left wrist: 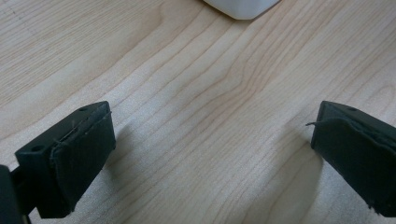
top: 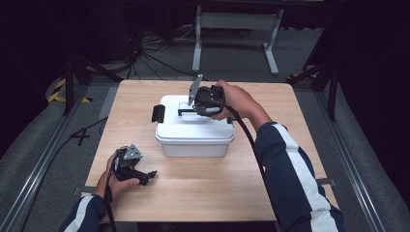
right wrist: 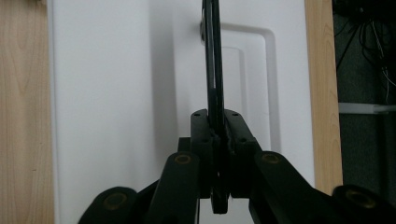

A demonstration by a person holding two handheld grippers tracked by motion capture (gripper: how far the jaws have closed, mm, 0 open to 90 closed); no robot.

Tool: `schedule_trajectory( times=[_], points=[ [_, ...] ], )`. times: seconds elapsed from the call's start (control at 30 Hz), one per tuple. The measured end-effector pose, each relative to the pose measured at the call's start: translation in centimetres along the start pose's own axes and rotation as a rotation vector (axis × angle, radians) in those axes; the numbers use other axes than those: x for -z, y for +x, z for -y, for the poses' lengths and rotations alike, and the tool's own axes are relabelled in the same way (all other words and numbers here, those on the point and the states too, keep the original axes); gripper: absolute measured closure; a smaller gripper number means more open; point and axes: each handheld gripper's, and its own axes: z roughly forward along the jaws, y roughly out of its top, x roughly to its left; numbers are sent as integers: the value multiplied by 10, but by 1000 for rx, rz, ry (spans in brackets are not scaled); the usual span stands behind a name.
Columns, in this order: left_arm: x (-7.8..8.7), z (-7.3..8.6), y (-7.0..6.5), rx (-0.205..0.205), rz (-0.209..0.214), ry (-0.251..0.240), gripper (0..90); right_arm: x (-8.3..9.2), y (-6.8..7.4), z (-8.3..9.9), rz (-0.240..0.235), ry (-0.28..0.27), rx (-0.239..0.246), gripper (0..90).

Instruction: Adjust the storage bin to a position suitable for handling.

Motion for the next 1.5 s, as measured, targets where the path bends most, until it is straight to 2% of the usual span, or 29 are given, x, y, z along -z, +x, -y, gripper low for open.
schedule_trajectory(
  times=[0.37,0.67,0.77,1.0,1.5],
  points=[
    [0,0,0,1,1,0,2,13,-1,1,27,-59,-25,849],
    [0,0,0,-1,1,1,2,29,0,2,51,-82,-24,849],
    [0,0,0,-1,1,0,2,33,0,5,48,-96,-26,849],
    [0,0,0,-1,2,0,2,38,-1,13,54,-90,-24,849],
    [0,0,0,-2,4,0,3,65,-2,38,93,-110,-46,848]
  ],
)
